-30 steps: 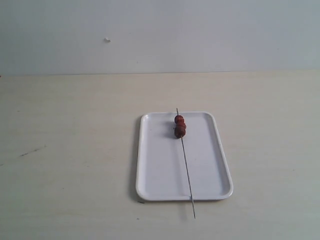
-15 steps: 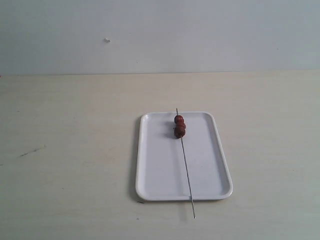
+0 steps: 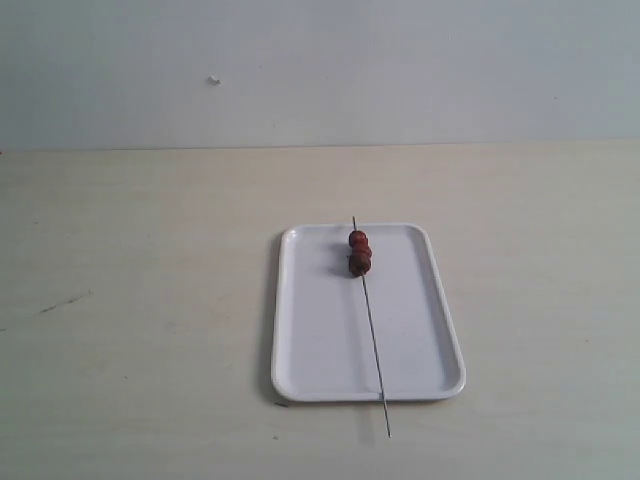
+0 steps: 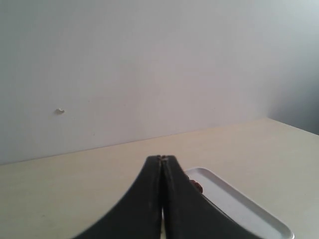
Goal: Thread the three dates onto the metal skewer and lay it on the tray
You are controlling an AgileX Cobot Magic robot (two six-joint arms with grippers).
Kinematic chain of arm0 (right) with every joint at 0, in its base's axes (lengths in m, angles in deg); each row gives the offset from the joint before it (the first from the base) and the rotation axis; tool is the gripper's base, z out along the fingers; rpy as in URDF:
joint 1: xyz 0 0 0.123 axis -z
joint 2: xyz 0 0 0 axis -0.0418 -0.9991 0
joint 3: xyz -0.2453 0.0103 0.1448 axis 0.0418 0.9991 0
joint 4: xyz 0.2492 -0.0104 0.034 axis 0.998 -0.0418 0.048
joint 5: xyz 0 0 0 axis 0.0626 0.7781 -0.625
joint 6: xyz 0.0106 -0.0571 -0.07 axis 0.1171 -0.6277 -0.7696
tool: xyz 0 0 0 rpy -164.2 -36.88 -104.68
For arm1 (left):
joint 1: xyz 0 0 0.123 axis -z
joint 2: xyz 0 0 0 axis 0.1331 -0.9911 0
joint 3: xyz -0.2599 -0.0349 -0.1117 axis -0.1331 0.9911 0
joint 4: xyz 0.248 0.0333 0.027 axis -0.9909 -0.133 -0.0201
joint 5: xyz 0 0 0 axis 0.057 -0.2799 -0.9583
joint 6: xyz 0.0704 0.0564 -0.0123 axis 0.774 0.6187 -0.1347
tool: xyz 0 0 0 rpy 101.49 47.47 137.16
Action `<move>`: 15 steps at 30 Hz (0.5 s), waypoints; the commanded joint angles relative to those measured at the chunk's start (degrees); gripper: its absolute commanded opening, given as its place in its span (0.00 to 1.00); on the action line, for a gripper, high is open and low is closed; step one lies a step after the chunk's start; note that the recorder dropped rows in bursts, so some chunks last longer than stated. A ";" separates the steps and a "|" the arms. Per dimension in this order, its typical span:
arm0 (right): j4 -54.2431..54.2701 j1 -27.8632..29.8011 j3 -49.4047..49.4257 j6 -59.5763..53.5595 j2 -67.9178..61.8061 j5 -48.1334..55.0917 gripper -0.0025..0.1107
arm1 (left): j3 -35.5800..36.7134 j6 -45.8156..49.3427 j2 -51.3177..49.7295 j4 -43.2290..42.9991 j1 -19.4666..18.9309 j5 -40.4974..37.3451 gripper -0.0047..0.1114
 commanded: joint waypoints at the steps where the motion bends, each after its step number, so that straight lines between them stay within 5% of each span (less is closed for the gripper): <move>1: -0.17 0.32 0.26 -0.26 0.29 -0.13 0.02 | 0.23 -0.07 0.24 0.57 0.44 -0.08 0.04; 15: -0.17 0.32 0.26 -0.12 0.29 -0.13 0.02 | 0.23 -0.07 0.24 0.57 0.44 -0.08 0.04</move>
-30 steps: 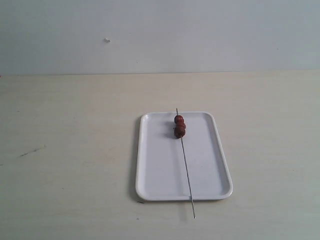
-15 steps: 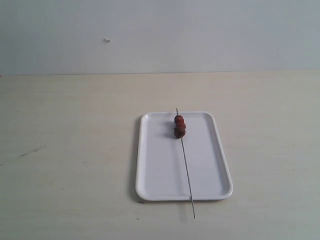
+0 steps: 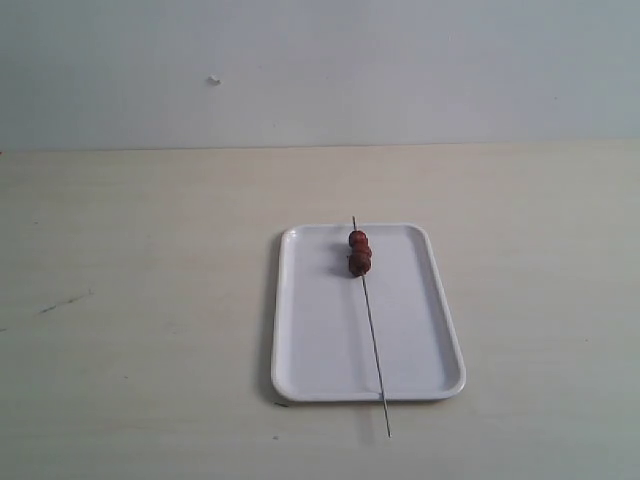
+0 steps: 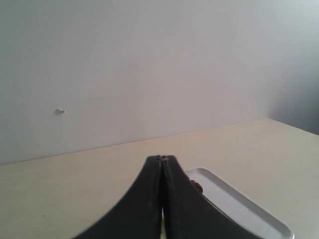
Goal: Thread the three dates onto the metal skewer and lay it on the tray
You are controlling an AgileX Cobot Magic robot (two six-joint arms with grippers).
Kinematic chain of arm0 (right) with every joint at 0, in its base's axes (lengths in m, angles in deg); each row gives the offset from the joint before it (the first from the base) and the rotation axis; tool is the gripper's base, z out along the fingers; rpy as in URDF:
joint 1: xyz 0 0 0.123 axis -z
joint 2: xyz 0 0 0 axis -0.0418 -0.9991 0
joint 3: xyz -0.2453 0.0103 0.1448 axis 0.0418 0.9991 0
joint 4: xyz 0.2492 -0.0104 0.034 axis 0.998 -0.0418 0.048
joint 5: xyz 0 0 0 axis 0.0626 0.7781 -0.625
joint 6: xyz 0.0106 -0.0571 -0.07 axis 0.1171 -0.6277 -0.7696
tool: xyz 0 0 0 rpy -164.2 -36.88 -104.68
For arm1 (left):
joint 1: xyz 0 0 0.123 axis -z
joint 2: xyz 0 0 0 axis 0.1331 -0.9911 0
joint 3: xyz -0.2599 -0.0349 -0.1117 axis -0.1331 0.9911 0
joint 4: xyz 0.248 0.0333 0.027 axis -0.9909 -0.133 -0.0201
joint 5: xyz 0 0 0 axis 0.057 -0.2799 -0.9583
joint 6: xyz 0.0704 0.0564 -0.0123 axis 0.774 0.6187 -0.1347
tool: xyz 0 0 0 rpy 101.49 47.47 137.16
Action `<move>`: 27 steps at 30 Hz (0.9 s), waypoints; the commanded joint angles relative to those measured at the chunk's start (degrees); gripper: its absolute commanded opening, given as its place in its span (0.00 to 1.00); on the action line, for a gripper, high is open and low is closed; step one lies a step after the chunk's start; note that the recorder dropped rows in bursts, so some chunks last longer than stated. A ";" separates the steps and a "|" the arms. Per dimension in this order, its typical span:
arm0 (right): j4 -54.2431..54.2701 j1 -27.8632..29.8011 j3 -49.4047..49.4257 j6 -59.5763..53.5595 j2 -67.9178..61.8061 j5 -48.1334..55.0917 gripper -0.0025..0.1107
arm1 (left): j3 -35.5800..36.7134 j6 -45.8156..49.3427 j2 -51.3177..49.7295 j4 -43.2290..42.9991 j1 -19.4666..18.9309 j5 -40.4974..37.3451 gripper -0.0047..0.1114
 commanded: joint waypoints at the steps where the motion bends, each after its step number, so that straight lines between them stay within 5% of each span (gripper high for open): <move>1: -0.17 0.32 0.26 -0.12 0.29 -0.39 0.02 | 0.23 -0.07 0.24 0.45 0.44 -0.08 0.04; 14: -0.17 0.32 0.26 -0.12 0.29 -0.39 0.02 | 0.23 0.05 0.54 -0.59 -0.77 -0.20 0.04; 23: -0.17 0.32 0.26 -0.12 0.29 -0.39 0.02 | 0.26 -0.24 5.94 -0.38 -13.74 -19.04 0.04; 27: -0.17 0.32 0.26 -0.12 0.29 -0.39 0.02 | 1.60 -0.24 9.43 -0.39 -18.83 -20.22 0.04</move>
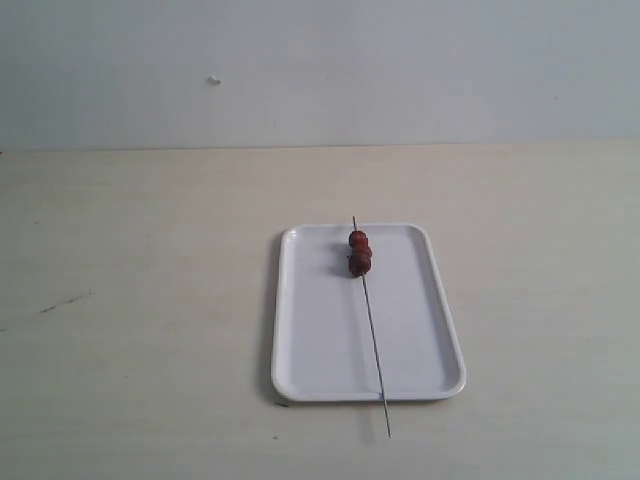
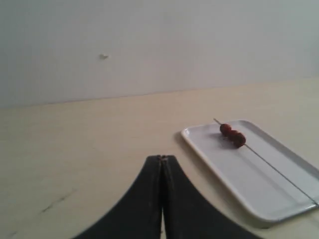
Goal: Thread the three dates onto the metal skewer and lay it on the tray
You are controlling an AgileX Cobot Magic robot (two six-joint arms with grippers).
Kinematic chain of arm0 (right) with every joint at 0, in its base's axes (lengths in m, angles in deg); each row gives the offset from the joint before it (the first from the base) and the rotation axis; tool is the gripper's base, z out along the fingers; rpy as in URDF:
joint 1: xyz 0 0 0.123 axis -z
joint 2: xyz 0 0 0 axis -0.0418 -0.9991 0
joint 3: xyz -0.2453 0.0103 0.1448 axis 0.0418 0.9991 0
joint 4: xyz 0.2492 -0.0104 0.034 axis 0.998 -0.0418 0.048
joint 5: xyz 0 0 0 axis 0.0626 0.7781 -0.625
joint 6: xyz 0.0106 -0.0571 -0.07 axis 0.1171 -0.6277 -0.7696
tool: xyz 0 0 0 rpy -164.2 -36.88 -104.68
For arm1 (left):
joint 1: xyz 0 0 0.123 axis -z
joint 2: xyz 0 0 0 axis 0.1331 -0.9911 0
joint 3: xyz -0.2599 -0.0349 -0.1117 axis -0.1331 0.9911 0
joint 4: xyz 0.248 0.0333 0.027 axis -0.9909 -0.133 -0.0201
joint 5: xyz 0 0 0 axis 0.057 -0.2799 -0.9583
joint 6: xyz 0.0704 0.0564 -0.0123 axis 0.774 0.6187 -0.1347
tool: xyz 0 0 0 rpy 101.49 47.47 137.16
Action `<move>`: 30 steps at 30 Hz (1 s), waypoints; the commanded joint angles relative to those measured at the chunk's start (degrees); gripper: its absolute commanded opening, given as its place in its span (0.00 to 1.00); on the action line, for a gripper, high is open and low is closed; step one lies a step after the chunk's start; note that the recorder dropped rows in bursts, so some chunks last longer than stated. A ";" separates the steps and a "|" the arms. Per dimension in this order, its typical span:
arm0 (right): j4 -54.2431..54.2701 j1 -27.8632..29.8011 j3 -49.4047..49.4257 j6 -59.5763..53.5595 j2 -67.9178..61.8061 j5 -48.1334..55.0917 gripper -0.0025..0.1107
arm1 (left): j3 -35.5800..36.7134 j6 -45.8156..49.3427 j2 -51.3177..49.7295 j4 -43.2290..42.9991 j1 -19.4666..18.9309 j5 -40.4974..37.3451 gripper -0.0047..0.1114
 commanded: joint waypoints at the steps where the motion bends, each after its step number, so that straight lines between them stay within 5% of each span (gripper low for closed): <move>1: -0.17 0.32 0.26 -0.12 0.29 -0.39 0.02 | 1.03 -0.24 3.61 0.15 -4.83 -2.33 0.04; 10: -0.17 0.32 0.26 -0.12 0.29 -0.39 0.02 | 1.03 0.10 10.05 -0.72 -6.58 -14.12 0.04; 30: -0.17 0.32 0.26 -0.12 0.29 -0.39 0.02 | 1.03 0.10 10.05 -0.72 -6.58 -14.63 0.04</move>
